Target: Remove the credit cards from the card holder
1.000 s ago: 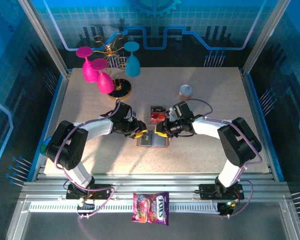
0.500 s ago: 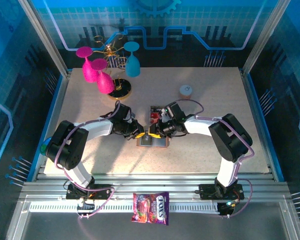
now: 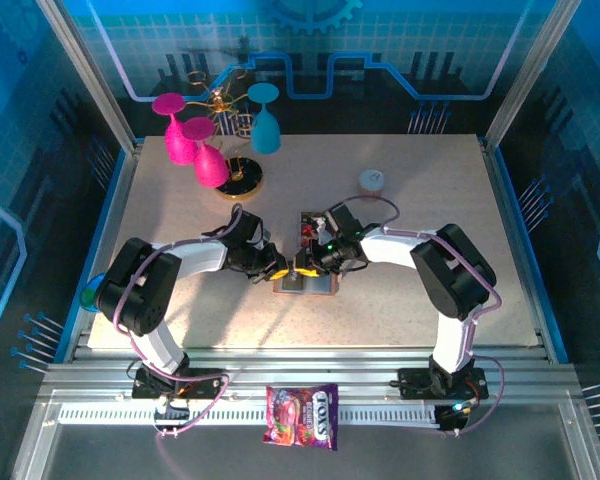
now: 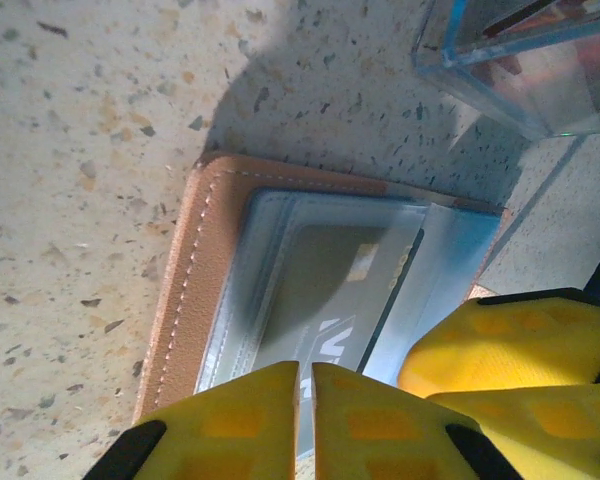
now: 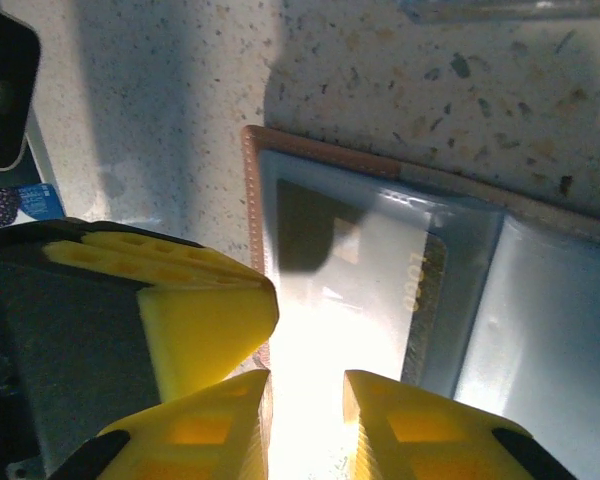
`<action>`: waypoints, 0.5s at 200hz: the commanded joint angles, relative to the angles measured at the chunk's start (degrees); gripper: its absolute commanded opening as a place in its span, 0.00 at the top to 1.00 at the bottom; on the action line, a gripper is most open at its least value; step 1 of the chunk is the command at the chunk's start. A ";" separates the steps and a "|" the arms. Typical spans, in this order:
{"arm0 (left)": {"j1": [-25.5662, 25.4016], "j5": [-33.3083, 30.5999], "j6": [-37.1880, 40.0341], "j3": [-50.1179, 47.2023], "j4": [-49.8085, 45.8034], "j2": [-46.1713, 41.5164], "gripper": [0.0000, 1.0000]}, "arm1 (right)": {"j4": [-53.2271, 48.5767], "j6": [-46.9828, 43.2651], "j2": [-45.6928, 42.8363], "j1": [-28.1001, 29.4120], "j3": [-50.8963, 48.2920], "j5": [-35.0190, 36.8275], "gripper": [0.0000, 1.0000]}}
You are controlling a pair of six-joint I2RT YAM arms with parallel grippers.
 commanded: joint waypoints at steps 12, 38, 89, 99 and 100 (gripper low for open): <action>0.40 -0.73 2.10 -0.88 -0.28 1.03 0.87 | -3.00 -1.23 1.69 1.00 1.82 0.90 0.73; 0.38 -1.12 2.55 -1.03 -0.83 1.30 0.87 | -4.10 -1.90 2.23 1.16 2.54 1.17 0.73; 0.38 -1.25 2.65 -1.25 -0.88 1.47 0.87 | -6.48 -2.91 2.37 1.31 3.05 2.25 0.70; 0.38 -1.30 2.68 -1.25 -0.95 1.61 0.87 | -7.38 -3.25 2.31 1.31 3.23 2.78 0.70; 0.38 -1.34 2.70 -1.21 -0.94 1.63 0.87 | -7.42 -3.31 2.31 1.31 3.23 2.81 0.70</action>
